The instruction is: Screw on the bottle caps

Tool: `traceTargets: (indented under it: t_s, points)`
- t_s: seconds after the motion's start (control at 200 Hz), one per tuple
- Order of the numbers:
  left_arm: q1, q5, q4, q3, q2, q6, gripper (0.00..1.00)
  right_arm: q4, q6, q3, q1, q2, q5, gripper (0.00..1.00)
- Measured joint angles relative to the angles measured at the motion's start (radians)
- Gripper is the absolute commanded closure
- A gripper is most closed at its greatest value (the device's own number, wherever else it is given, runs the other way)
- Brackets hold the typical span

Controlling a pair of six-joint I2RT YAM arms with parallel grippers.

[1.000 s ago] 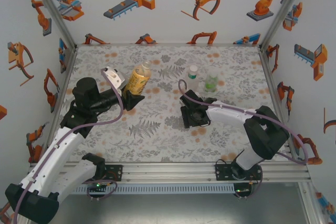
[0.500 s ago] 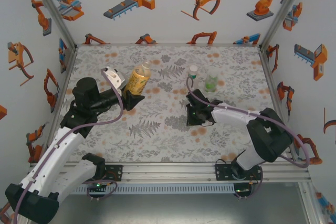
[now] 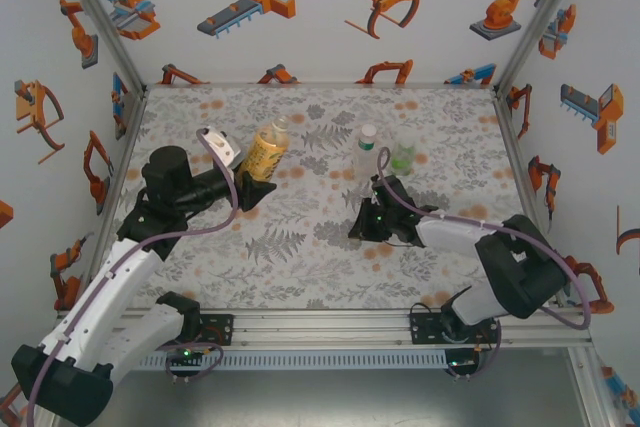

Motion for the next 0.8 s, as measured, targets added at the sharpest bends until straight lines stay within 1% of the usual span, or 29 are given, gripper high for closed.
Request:
traceTargets:
  t_s: [0.165, 0.315, 0.436, 0.686, 0.801]
  points:
    - [0.000, 0.000, 0.000, 0.000, 0.011, 0.000, 1.00, -0.087, -0.037, 0.000, 0.000, -0.052, 0.066, 0.64]
    - [0.000, 0.000, 0.000, 0.000, 0.023, 0.000, 1.00, -0.130, -0.061, 0.009, 0.000, -0.066, 0.091, 0.60]
    - [0.000, 0.000, -0.003, 0.000, 0.026, 0.000, 1.00, -0.165, -0.077, 0.031, 0.000, -0.063, 0.101, 0.51]
    - [0.000, 0.000, -0.003, 0.000, 0.026, 0.000, 1.00, -0.235, -0.100, 0.109, 0.002, -0.003, 0.093, 0.51]
    - [0.000, 0.000, -0.003, 0.000, 0.026, 0.000, 1.00, -0.275, -0.115, 0.158, 0.024, 0.040, 0.098, 0.52]
